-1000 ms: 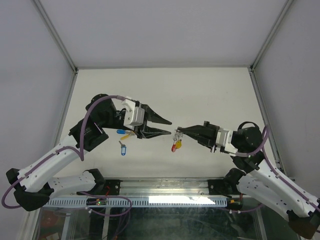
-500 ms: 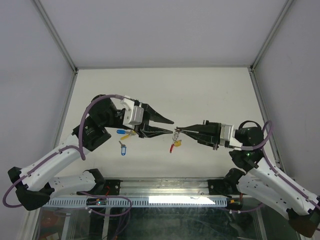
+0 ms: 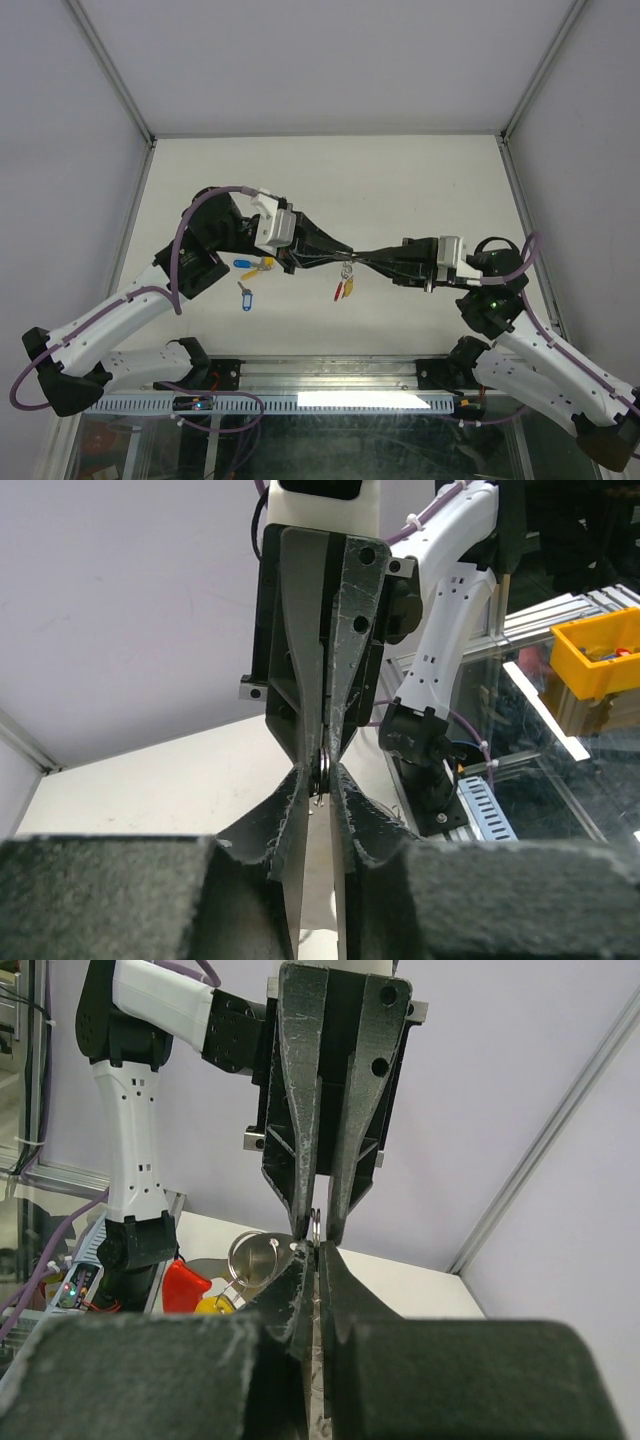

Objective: Put the keys on the keyring

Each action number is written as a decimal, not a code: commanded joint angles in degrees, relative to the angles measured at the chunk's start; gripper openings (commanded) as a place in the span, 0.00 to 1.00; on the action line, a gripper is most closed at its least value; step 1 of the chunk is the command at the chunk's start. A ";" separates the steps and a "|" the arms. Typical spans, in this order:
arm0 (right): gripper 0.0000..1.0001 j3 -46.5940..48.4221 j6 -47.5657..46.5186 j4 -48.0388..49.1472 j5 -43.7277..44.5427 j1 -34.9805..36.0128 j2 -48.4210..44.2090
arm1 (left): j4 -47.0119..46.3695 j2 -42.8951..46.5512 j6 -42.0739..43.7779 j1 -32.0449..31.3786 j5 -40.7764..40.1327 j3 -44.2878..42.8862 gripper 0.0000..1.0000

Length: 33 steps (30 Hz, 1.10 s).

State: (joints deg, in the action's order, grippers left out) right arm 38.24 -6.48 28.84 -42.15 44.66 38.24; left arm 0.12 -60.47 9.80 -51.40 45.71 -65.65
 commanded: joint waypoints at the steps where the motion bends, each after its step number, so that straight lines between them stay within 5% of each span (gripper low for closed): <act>1: 0.00 3.68 1.64 2.85 1.55 0.25 -0.26 | -2.31 -0.51 0.39 -0.20 1.38 0.08 0.07; 3: 0.00 3.75 1.65 2.49 1.62 0.28 -0.25 | -2.32 -0.66 0.41 -0.21 1.35 0.08 0.00; 10: 0.05 5.76 4.21 -3.64 3.68 0.33 -0.76 | 1.50 -0.35 2.30 -0.21 0.49 -0.78 0.00; 14: 0.31 9.34 3.23 -15.09 5.46 0.33 -0.87 | 5.86 -0.27 4.74 -0.20 -0.33 -2.13 0.00; 16: 0.35 10.94 1.56 -20.06 6.97 0.32 -1.03 | 7.68 -0.27 5.71 -0.24 -0.67 -2.73 0.00; 26: 0.37 22.80 -4.09 -46.43 4.78 0.29 3.07 | 21.73 -2.96 12.64 -0.20 -3.79 -9.31 0.00; 33: 0.34 26.36 -5.21 -54.08 5.28 0.28 7.38 | 35.55 -8.37 19.12 -0.20 -6.78 -16.81 0.00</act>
State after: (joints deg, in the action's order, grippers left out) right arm 62.46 -10.50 -18.79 -36.86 44.73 43.62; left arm 27.64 -66.76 23.29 -51.40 41.58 -76.88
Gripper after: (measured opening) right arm 0.351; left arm 0.006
